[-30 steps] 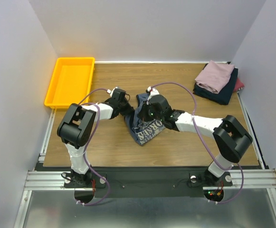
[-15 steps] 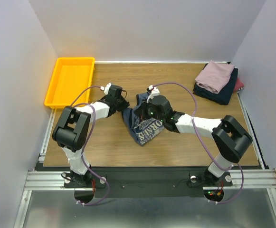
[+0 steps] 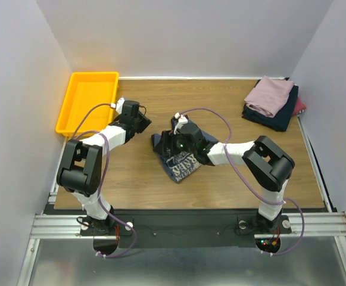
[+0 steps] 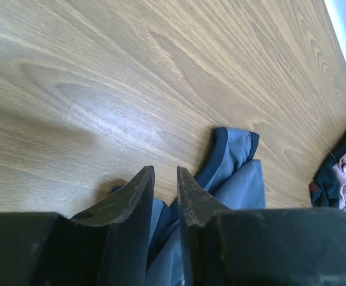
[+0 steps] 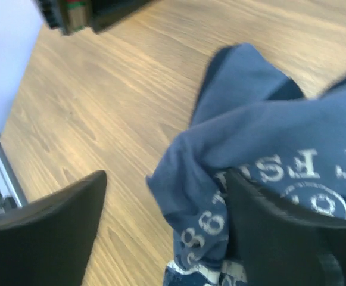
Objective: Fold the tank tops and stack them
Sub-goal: Fold the tank top
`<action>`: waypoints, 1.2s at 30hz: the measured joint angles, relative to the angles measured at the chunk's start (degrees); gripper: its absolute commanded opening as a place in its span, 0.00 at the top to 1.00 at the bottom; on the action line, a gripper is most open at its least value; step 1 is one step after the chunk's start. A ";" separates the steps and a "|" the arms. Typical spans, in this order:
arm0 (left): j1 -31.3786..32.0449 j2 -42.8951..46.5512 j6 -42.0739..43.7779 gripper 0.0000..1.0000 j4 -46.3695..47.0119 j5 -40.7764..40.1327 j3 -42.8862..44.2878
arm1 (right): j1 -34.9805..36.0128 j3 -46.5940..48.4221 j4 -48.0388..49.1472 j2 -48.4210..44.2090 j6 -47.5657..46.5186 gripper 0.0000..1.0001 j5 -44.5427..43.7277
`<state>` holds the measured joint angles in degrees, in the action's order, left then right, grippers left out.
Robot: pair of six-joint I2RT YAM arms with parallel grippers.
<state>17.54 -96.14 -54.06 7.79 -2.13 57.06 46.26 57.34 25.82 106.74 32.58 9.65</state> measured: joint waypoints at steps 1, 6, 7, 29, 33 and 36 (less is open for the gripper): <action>-0.02 0.33 0.37 0.63 -0.39 0.11 0.00 | 0.02 0.37 -0.04 -0.07 -0.17 0.05 0.00; 0.11 4.00 3.08 0.62 -2.14 1.38 -0.13 | 0.33 2.80 -5.42 -3.32 -1.73 0.00 -4.44; 0.28 5.05 3.78 0.62 -2.12 1.99 -0.46 | 0.33 4.13 -8.35 -4.46 -2.69 0.00 -7.30; 12.24 12.39 15.96 0.57 -12.74 -2.82 -5.79 | -18.45 26.32 -30.36 13.86 -15.10 0.25 -12.02; 13.16 12.07 16.59 0.57 -13.99 -3.63 -5.79 | -18.45 29.33 -30.32 15.02 -15.17 0.26 -11.32; 13.55 12.07 17.03 0.57 -14.14 -3.67 -5.79 | -18.49 29.64 -30.32 15.47 -15.23 0.26 -11.32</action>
<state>31.09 -84.07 -37.04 -6.35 -5.80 51.27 27.77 86.98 -4.49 122.21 17.34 -1.67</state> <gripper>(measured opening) 0.430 0.742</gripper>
